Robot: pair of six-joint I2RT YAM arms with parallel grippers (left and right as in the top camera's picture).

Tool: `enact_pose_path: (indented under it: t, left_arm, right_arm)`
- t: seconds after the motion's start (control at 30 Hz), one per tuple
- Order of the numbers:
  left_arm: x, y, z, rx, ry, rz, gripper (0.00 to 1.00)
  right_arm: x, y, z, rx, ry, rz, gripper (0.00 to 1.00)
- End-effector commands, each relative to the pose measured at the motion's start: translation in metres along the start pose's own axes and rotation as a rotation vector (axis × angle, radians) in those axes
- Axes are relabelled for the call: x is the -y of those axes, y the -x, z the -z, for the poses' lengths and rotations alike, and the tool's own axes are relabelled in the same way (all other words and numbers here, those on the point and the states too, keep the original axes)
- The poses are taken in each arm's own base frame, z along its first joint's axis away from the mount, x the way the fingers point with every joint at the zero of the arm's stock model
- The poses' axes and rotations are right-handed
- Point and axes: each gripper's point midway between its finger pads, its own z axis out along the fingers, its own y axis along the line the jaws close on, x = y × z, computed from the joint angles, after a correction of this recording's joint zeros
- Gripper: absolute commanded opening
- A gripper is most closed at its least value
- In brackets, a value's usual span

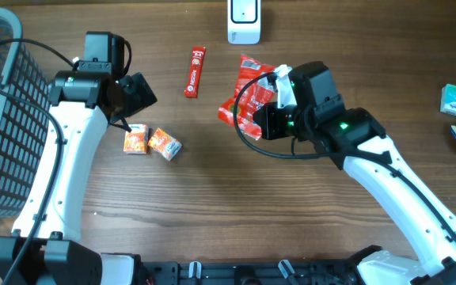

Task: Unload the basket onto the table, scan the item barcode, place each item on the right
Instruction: 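Hold the red snack bag under the white scanner with the right gripper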

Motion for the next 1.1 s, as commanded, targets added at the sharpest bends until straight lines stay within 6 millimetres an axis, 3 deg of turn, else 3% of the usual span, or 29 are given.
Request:
enact_pose_path:
  t: [0.0,0.2,0.37,0.5,0.83,1.07]
  left_arm:
    - [-0.003,0.003,-0.002,0.010,0.019,0.006,1.00]
    - [-0.003,0.004,-0.002,0.013,0.016,0.007,1.00]
    - [-0.003,0.004,-0.002,0.014,0.016,0.008,1.00]
    - [-0.003,0.004,-0.002,0.014,0.016,0.007,1.00]
    - [-0.003,0.004,-0.002,0.014,0.016,0.007,1.00]
    - [0.000,0.009,-0.002,0.034,0.003,0.012,1.00]
  right_arm:
    - [0.038,0.010,0.003,0.064,-0.223,0.021,0.04]
    - [0.084,0.017,0.022,0.112,-0.512,0.071,0.04]
    - [0.100,0.033,0.034,0.184,-0.635,0.091,0.04]
    - [0.110,0.057,0.043,0.278,-0.742,0.141,0.04]
    - [0.143,0.103,0.019,0.358,-1.025,0.315,0.04]
    - [0.142,0.144,0.017,0.434,-1.164,0.485,0.04]
